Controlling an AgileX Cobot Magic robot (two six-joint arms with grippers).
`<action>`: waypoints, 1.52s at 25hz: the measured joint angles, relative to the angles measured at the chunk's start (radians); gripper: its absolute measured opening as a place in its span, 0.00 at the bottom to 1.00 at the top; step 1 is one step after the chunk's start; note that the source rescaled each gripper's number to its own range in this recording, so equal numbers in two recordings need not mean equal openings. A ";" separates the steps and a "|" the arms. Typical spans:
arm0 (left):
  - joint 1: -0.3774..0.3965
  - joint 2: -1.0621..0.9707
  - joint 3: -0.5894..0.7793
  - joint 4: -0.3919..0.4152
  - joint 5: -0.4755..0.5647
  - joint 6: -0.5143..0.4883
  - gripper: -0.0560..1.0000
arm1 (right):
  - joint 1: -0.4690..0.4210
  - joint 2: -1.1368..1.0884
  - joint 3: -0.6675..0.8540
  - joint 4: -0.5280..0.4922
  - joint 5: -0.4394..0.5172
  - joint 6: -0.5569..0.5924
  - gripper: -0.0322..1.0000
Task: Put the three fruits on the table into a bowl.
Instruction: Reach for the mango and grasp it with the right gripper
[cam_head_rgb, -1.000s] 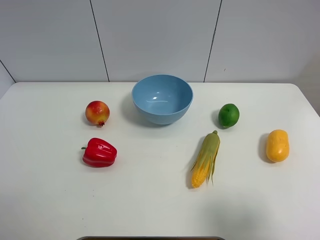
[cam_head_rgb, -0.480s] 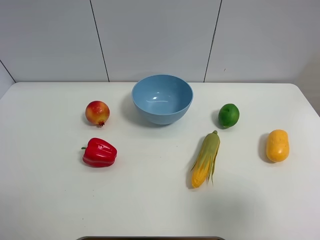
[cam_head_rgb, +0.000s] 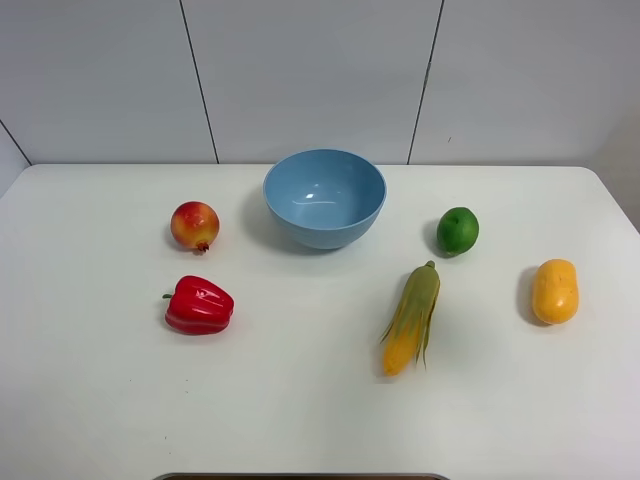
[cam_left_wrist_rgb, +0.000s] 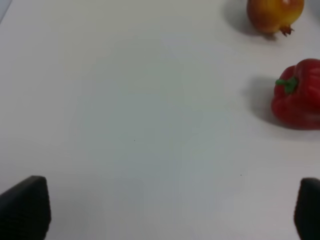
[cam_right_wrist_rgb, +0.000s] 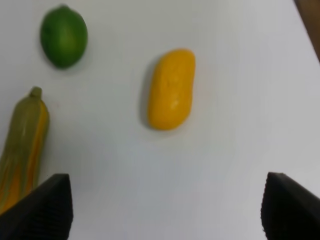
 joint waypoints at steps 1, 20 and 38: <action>0.000 0.000 0.000 0.000 0.000 0.000 1.00 | 0.000 0.044 -0.018 0.000 0.001 0.008 0.48; 0.000 0.000 0.000 0.000 0.000 0.000 1.00 | -0.177 0.463 -0.080 -0.023 -0.031 0.120 0.86; 0.000 0.000 0.000 0.000 0.000 0.000 1.00 | -0.425 0.836 -0.080 0.297 -0.199 -0.237 1.00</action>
